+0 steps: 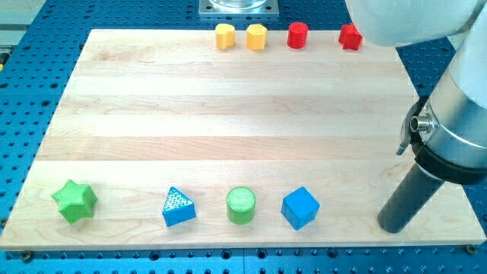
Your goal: Move the arm slightly to the right
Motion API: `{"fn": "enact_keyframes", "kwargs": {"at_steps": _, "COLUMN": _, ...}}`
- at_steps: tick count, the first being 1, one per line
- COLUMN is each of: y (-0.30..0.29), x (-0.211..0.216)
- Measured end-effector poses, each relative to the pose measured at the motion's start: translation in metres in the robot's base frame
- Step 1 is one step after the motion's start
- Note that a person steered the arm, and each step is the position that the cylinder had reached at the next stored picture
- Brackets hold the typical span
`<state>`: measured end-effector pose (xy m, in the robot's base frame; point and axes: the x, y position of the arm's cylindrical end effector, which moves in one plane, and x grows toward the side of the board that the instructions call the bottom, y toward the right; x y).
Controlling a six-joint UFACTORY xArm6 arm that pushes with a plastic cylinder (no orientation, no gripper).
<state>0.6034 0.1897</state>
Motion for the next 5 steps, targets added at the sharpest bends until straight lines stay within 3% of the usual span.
{"fn": "enact_keyframes", "kwargs": {"at_steps": 5, "y": 0.0038, "x": -0.0063}}
